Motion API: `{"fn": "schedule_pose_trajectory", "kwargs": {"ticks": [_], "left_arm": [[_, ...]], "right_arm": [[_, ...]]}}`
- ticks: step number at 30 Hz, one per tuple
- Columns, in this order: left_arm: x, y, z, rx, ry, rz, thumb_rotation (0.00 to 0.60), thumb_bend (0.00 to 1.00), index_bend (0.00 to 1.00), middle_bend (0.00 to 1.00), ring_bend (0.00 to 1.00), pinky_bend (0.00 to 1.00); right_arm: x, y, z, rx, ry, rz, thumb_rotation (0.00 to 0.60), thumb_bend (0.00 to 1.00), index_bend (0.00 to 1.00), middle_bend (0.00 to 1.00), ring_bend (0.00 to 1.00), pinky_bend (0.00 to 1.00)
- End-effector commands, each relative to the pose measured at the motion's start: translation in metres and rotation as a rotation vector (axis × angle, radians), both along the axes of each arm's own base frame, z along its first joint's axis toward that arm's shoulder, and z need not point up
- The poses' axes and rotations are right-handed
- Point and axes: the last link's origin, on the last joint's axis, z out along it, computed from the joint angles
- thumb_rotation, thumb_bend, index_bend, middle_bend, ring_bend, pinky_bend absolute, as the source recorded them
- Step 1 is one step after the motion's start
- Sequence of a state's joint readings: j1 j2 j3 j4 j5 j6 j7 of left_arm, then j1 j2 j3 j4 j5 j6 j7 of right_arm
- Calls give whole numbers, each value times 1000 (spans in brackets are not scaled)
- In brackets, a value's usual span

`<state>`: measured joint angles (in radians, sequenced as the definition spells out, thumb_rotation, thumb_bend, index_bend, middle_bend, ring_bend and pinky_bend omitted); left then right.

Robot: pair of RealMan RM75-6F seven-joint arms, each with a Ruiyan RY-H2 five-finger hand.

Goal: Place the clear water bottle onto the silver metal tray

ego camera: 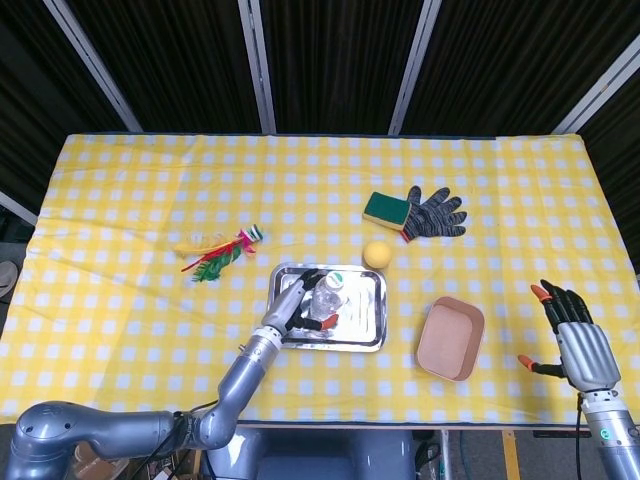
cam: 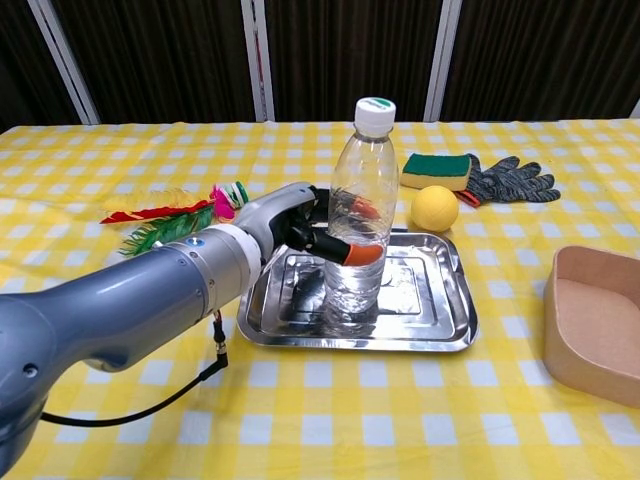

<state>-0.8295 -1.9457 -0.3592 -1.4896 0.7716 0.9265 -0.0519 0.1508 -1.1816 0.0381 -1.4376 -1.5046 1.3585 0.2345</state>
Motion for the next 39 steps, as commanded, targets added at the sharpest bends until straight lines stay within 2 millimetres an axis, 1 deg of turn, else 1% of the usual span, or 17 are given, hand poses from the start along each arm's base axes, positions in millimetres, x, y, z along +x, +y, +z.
{"fn": "schedule_pose_trajectory", "kwargs": {"ticks": [1,3,6,11,13,15,18,19,20,22,24,25,29,31,34,36,39], "left_arm": [[-3,-4,3,-19,26,-51,600,255,62,100,0,0],[-4,-5,3,-24,36,-65,600,212,19,64,0,0],[-7,-9,8,-39,39,-75,600,161,0,32,0,0],[-13,-16,27,-36,50,-100,600,154,0,13,0,0],[-17,-25,46,-37,21,-104,600,154,0,11,0,0],[-26,-40,72,-44,-17,-109,600,154,0,12,0,0],[-57,-60,112,-5,36,-131,600,159,0,36,0,0],[-72,-66,127,27,76,-123,600,163,0,43,0,0],[-94,-68,145,97,147,-103,600,166,0,51,0,0],[-124,-75,167,178,246,-75,600,171,0,52,0,0],[-154,-80,184,253,368,-40,600,172,0,44,0,0],[-175,-83,193,284,468,-18,600,173,0,42,0,0],[-220,-90,209,410,692,55,600,183,0,42,0,0],[-235,-92,211,453,771,70,600,187,0,42,0,0],[-247,-93,213,537,853,77,600,190,14,42,0,0],[-248,-93,216,583,869,58,600,193,28,43,0,0],[-240,-94,222,678,837,4,600,193,35,49,0,0]], "right_arm": [[1,0,0,1,0,3,600,48,54,0,0,0],[1,0,-1,1,2,3,600,49,54,0,0,0],[0,0,-1,2,4,-1,600,50,54,0,0,0],[1,0,-1,1,4,-1,600,49,54,0,0,0],[1,0,-1,3,3,-1,600,49,54,0,0,0],[2,1,-1,4,3,3,600,49,54,0,0,0],[3,2,-2,6,1,10,600,50,54,0,0,0],[4,2,-2,8,1,12,600,50,54,0,0,0],[5,3,-3,8,3,15,600,50,54,0,0,0],[6,4,-2,5,2,18,600,50,54,0,0,0],[7,4,-1,-1,4,21,600,50,54,0,0,0],[8,3,0,-6,5,23,600,50,54,0,0,0],[7,3,1,-25,16,29,600,50,54,0,0,0],[7,2,2,-38,21,38,600,49,54,0,0,0],[9,1,3,-72,20,68,600,49,54,0,0,0],[9,0,3,-84,24,76,600,50,54,0,0,0],[8,0,3,-90,38,74,600,50,54,0,0,0]]}}
